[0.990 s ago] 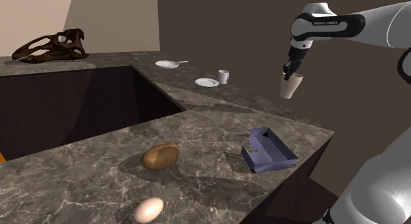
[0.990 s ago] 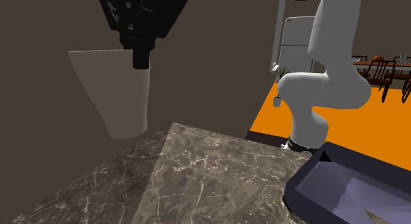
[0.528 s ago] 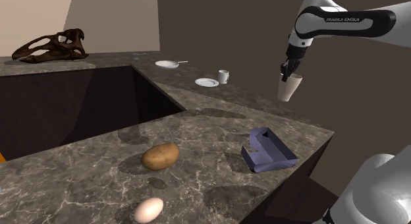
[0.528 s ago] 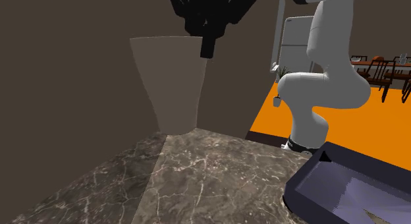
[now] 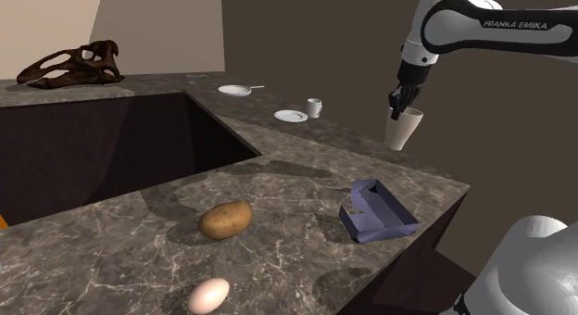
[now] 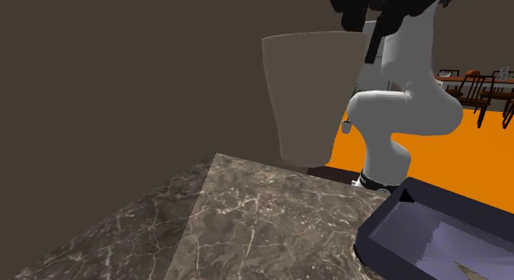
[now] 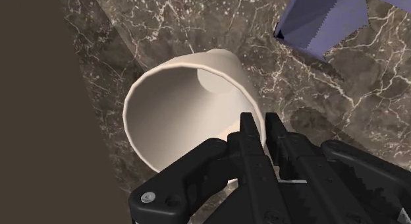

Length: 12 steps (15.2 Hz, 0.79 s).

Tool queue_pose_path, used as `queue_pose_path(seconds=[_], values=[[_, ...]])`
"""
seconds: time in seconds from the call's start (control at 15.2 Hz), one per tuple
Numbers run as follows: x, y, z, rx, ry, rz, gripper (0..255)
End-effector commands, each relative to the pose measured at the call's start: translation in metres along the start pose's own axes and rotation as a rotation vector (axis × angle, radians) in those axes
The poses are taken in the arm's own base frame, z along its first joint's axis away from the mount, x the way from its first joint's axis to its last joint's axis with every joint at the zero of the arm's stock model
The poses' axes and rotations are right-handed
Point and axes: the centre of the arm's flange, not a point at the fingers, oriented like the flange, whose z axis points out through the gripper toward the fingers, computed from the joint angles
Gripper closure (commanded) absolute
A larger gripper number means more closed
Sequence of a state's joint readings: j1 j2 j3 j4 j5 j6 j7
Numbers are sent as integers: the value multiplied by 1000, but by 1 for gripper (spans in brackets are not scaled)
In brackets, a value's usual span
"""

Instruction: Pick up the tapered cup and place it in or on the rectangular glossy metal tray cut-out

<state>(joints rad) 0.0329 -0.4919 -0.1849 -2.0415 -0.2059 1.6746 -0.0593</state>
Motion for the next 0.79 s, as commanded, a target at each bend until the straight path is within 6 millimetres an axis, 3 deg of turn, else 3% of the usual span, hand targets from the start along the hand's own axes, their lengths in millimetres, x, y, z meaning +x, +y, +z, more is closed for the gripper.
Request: queue_pose_path(seconds=[0.0,0.73], values=[[-9,-23,-10,-1,0,2,255],[-58,-153,-51,-1,0,2,255]])
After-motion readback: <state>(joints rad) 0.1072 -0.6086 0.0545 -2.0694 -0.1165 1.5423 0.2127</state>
